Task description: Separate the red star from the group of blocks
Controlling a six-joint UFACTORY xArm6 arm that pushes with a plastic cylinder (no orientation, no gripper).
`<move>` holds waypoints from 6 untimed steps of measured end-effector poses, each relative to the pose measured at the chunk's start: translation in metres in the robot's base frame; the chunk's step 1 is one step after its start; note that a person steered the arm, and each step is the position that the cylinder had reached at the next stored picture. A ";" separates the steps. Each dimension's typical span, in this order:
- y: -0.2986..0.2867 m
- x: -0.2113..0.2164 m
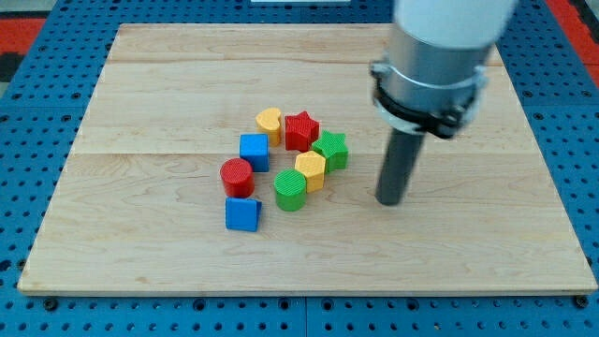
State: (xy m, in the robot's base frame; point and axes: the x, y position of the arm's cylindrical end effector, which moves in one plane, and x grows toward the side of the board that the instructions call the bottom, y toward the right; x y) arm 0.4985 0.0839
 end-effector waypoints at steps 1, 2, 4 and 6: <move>-0.055 -0.018; -0.063 -0.048; -0.079 -0.107; -0.079 -0.117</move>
